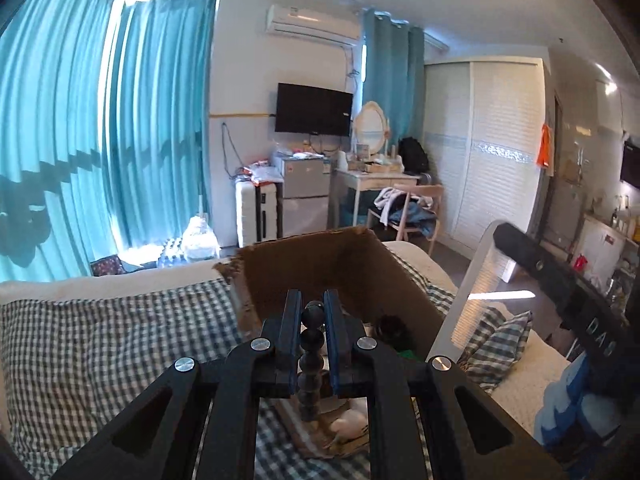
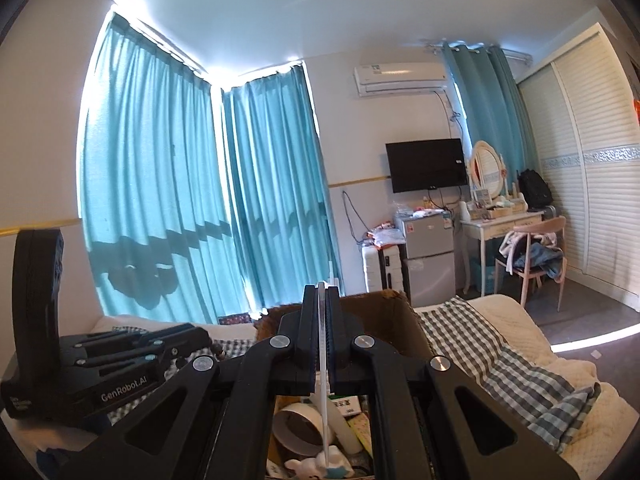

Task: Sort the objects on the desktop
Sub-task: 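Open the left tool to drop the bead bracelet into the box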

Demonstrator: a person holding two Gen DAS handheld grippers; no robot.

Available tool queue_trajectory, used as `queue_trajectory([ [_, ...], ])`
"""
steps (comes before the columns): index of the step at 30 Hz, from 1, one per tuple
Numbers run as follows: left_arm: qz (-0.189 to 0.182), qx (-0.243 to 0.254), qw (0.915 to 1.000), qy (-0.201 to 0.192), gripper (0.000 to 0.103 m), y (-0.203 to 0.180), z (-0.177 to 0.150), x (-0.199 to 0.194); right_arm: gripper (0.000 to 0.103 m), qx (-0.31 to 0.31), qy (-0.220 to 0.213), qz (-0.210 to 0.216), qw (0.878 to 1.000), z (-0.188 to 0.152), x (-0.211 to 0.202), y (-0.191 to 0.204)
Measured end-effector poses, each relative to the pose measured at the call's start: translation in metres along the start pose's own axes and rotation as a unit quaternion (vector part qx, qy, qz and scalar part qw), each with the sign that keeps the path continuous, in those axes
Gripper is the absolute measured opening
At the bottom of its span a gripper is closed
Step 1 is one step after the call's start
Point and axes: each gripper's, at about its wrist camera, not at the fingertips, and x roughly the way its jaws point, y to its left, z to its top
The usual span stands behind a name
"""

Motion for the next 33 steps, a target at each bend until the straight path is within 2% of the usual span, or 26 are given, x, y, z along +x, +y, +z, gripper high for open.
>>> queue_trajectory([
  [9, -0.018, 0.007, 0.9994, 0.03, 0.011, -0.005, -0.006, 0.077, 0.003, 0.016, 0.044, -0.033, 0.998, -0.034, 0.043, -0.035],
  [14, -0.021, -0.001, 0.9988, 0.045, 0.011, 0.004, -0.01, 0.114, 0.003, -0.033, 0.059, -0.103, 0.992, -0.051, 0.069, -0.033],
  [22, -0.001, 0.006, 0.9978, 0.066, 0.013, 0.013, -0.022, 0.15, 0.003, -0.058, 0.126, -0.102, 0.985, -0.078, 0.108, -0.025],
  [24, 0.0, 0.003, 0.9979, 0.064, 0.015, 0.016, -0.024, 0.15, 0.009, -0.056, 0.13, -0.106, 0.984, -0.079, 0.111, -0.025],
  [26, 0.0, -0.002, 0.9982, 0.06, 0.021, 0.019, -0.026, 0.146, 0.04, -0.048, 0.126, -0.093, 0.987, -0.077, 0.109, -0.029],
  [27, 0.003, -0.003, 0.9983, 0.058, 0.025, 0.02, -0.027, 0.144, 0.047, -0.046, 0.123, -0.087, 0.988, -0.075, 0.106, -0.028],
  [28, 0.005, -0.005, 0.9984, 0.056, 0.032, 0.022, -0.026, 0.141, 0.056, -0.046, 0.121, -0.081, 0.988, -0.075, 0.105, -0.029],
  [31, 0.012, -0.013, 0.9988, 0.046, 0.047, 0.026, -0.025, 0.128, 0.057, -0.061, 0.112, -0.084, 0.988, -0.071, 0.099, -0.02],
  [33, 0.014, -0.019, 0.999, 0.037, 0.049, 0.031, -0.021, 0.117, 0.058, -0.072, 0.11, -0.089, 0.987, -0.069, 0.096, -0.013],
])
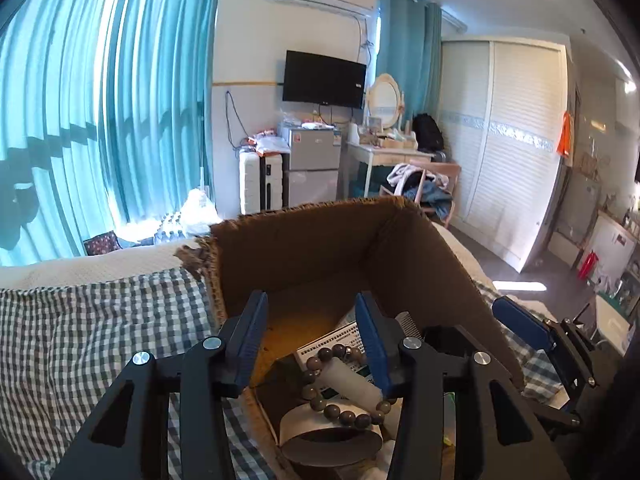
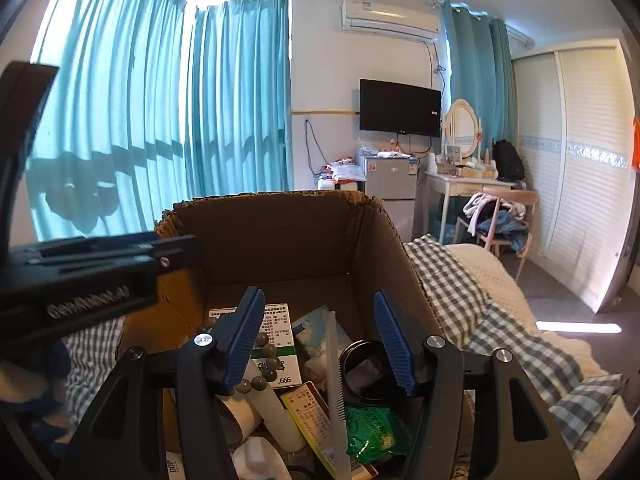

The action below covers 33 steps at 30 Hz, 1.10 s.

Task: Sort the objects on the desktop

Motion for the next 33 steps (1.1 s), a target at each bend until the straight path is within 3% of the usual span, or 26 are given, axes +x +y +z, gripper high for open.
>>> queue_trajectory([
  [3, 0.009, 0.0, 0.9999, -0.01, 0.051, 0.006, 0.004, -0.015, 0.064, -0.002, -0.007, -0.005, 1.0, 0.004, -0.011, 0.001],
  [6, 0.019, -0.003, 0.9996, -0.023, 0.058, 0.01, 0.006, -0.037, 0.079, -0.004, -0.02, -0.016, 1.0, 0.011, -0.022, 0.002],
  [8, 0.022, -0.01, 0.999, -0.037, 0.082, 0.013, 0.009, -0.054, 0.1, -0.013, -0.037, -0.034, 0.999, 0.016, -0.035, 0.006],
  [10, 0.034, -0.017, 0.9979, -0.053, 0.102, 0.015, 0.012, -0.07, 0.103, -0.018, -0.053, -0.042, 0.998, 0.021, -0.047, 0.01],
  [15, 0.077, -0.049, 0.992, -0.087, 0.103, 0.026, 0.022, -0.119, 0.103, -0.016, -0.081, -0.028, 0.996, 0.035, -0.078, 0.018],
  [19, 0.088, -0.064, 0.9885, -0.105, 0.103, 0.036, 0.026, -0.156, 0.103, -0.021, -0.109, -0.022, 0.994, 0.046, -0.103, 0.026],
  [27, 0.147, -0.04, 0.9836, -0.097, 0.103, 0.049, 0.02, -0.208, 0.103, -0.003, -0.125, 0.007, 0.992, 0.058, -0.133, 0.038],
  [33, 0.191, -0.049, 0.974, -0.112, 0.103, 0.065, 0.004, -0.241, 0.103, 0.013, -0.148, 0.038, 0.988, 0.064, -0.158, 0.049],
])
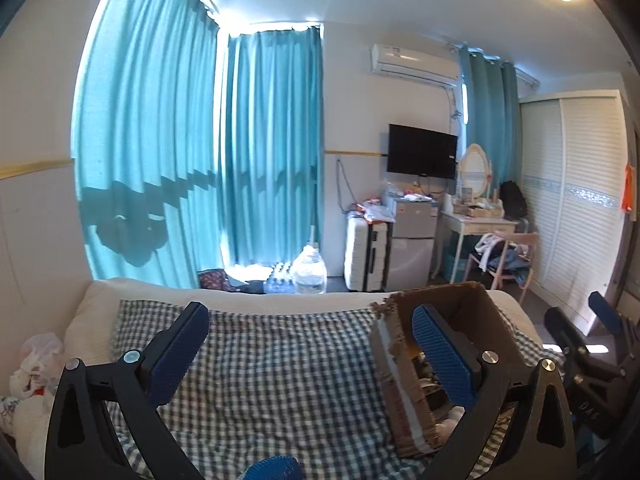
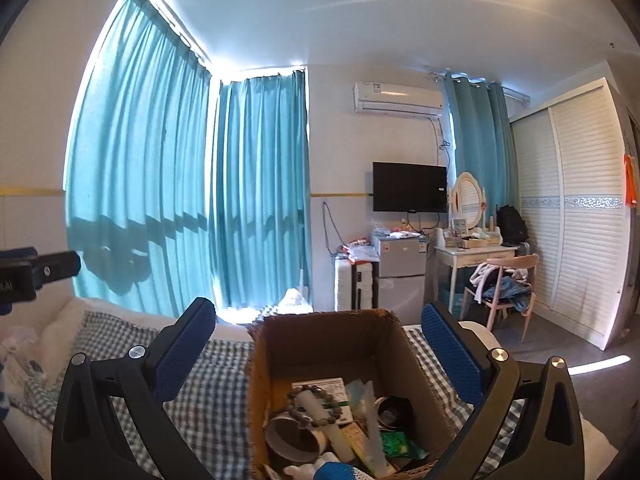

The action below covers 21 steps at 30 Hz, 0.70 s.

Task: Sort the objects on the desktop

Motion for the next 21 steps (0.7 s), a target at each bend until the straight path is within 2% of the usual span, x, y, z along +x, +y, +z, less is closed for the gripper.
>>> queue_trajectory([
  [3, 0.02, 0.003, 0.9998, 0.001, 0.103, 0.013, -0.006, -0.005, 0.103, 0.004, -0.008, -0.001, 1.0, 0.001, -0.005, 0.015],
  [10, 0.044, 0.001, 0.999, -0.003, 0.103, 0.049, -0.027, -0.007, 0.103, 0.028, 0.005, 0.053, 0.998, -0.002, -0.003, 0.051],
  [13, 0.065, 0.002, 0.9979, -0.005, 0.103, 0.063, -0.037, -0.004, 0.103, 0.023, 0.013, 0.045, 0.999, -0.013, 0.008, 0.067],
  [16, 0.092, -0.029, 0.9953, -0.008, 0.103, 0.081, -0.046, 0.005, 0.103, 0.015, 0.029, 0.037, 0.999, -0.022, 0.018, 0.078],
  [21, 0.086, -0.037, 0.9953, 0.025, 0.103, 0.094, -0.066, 0.026, 0.103, 0.0, 0.052, 0.036, 0.998, -0.033, 0.031, 0.086],
])
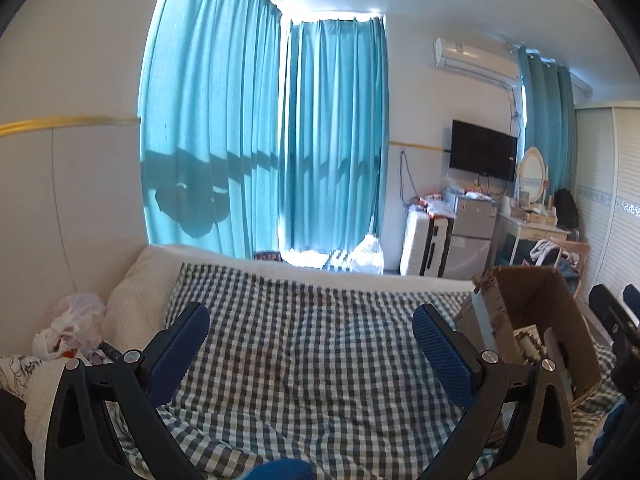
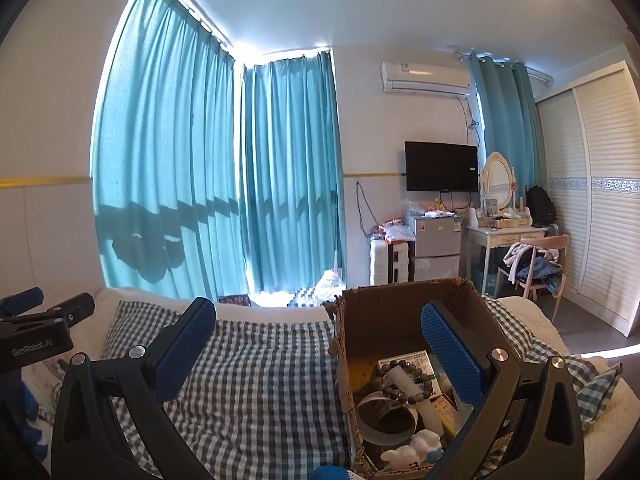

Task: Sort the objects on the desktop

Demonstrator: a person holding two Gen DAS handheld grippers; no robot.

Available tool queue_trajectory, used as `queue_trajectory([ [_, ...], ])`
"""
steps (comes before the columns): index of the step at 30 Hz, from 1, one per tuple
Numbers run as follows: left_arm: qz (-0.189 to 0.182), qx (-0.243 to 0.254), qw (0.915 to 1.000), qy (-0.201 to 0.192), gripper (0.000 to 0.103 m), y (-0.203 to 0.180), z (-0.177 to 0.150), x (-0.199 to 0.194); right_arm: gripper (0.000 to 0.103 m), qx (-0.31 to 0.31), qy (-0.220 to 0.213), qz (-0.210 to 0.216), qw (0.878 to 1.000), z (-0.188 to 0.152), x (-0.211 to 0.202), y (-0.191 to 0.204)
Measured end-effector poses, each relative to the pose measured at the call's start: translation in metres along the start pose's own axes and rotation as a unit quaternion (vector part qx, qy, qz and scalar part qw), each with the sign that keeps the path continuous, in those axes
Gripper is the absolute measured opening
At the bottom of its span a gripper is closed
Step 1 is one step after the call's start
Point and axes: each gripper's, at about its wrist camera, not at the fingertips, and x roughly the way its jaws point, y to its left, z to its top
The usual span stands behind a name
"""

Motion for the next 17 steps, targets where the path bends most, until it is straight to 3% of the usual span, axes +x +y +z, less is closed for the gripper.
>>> queue_trajectory([
  [8, -0.014, -0.003, 0.9995, 0.027, 0.103, -0.002, -0.011, 0.014, 0.103, -0.034, 0.031, 0.015, 0.999, -0.01, 0.014, 0.014],
  [11, -0.004, 0.005, 0.9994, 0.034, 0.103, -0.007, -0.013, 0.013, 0.103, -0.041, 0.03, 0.016, 0.999, -0.01, 0.012, 0.017],
  [17, -0.01, 0.017, 0.9995, 0.026, 0.103, -0.009, -0.011, 0.01, 0.103, -0.038, 0.031, 0.014, 0.999, -0.009, 0.007, 0.012],
])
